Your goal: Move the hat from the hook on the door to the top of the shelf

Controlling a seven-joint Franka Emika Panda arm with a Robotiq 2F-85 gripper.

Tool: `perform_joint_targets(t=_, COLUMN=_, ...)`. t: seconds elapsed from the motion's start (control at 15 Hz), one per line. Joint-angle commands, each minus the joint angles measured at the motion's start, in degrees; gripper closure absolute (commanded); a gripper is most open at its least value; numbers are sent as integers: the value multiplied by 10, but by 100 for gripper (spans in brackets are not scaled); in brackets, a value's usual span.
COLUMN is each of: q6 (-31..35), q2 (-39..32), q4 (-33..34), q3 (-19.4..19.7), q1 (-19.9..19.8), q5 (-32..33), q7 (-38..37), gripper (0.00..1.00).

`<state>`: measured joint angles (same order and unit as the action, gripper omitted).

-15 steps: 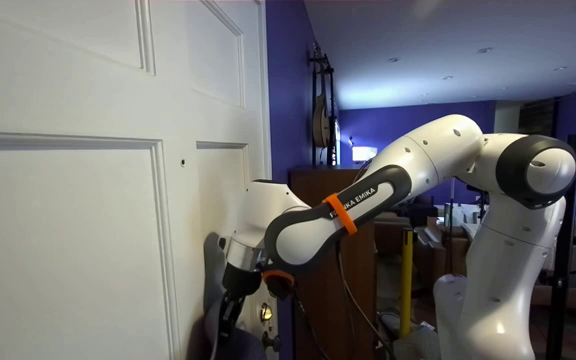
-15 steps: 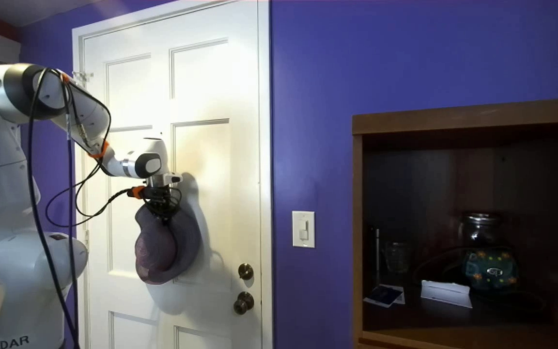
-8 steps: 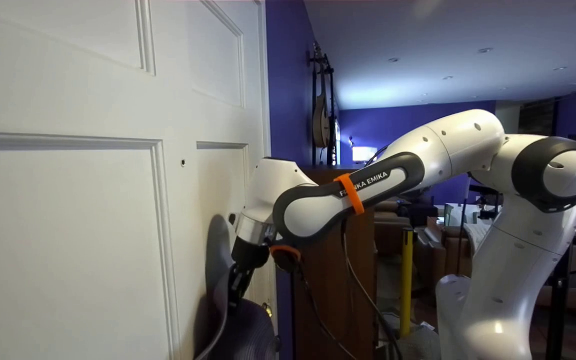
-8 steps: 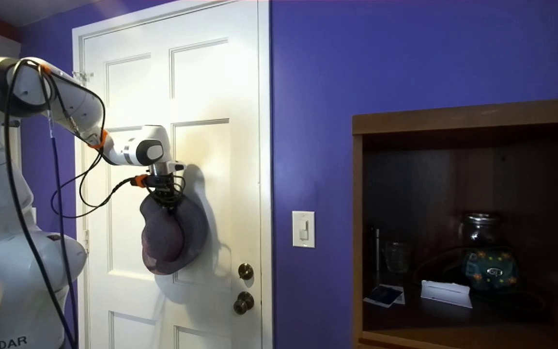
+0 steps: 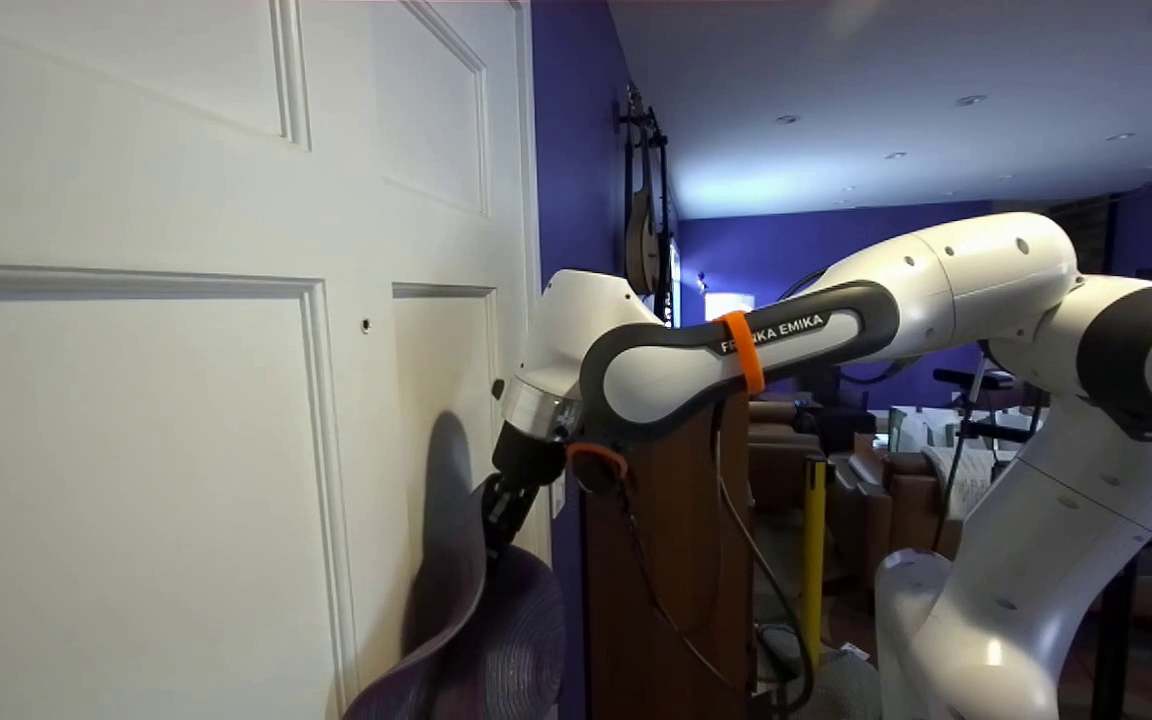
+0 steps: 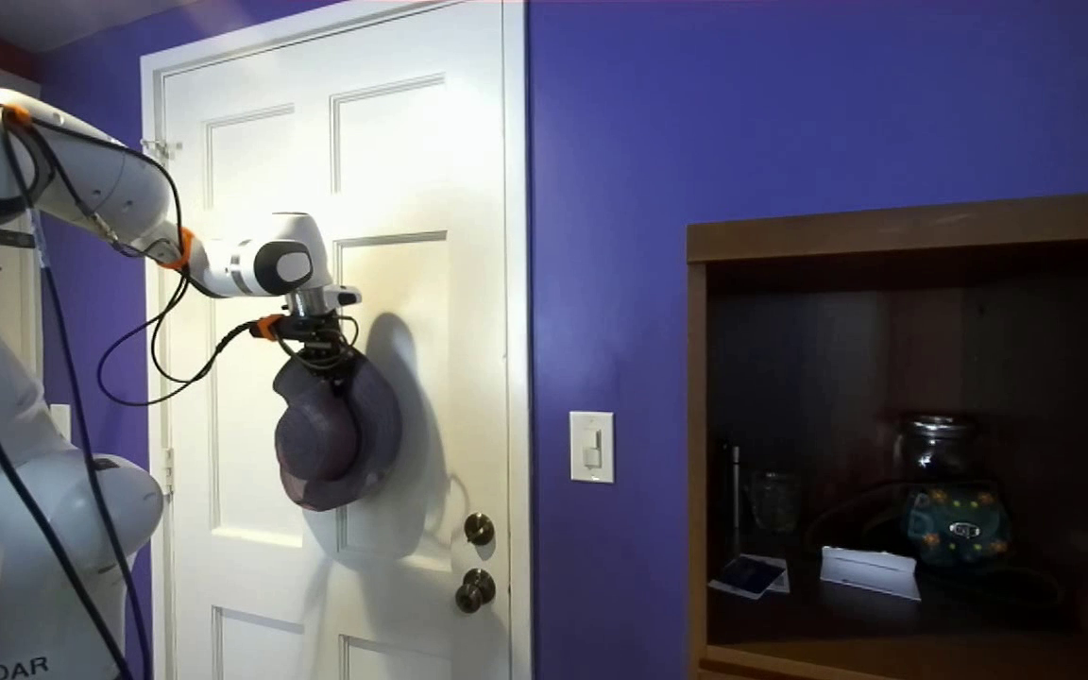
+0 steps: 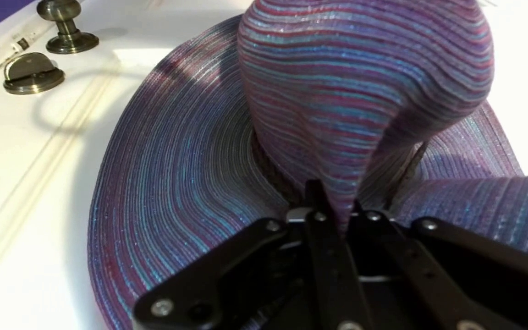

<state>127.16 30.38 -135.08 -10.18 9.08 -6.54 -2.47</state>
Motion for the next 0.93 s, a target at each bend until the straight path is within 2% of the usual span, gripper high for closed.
perform_joint_targets(t=0.0, q6=-1, q2=-1, q4=1, q3=4, q1=4, q5=3, q7=-3, gripper=93)
perform_joint_targets(t=0.13, q6=-1, q2=-1, q4=1, q3=4, q1=4, q5=4, q7=-3, gripper=93)
perform_joint_targets(t=0.2, q6=-1, q2=-1, q4=1, q3=4, q1=4, q5=4, q7=-3, gripper=98)
perform_joint_targets(t=0.27, q6=-2, q2=1, q4=5, q3=7, q1=-2, q5=6, q7=-9, gripper=98)
perform_joint_targets(t=0.87, q6=-16, q2=62, q4=15, q3=35, q1=-98, q5=44, q7=-102, gripper=98)
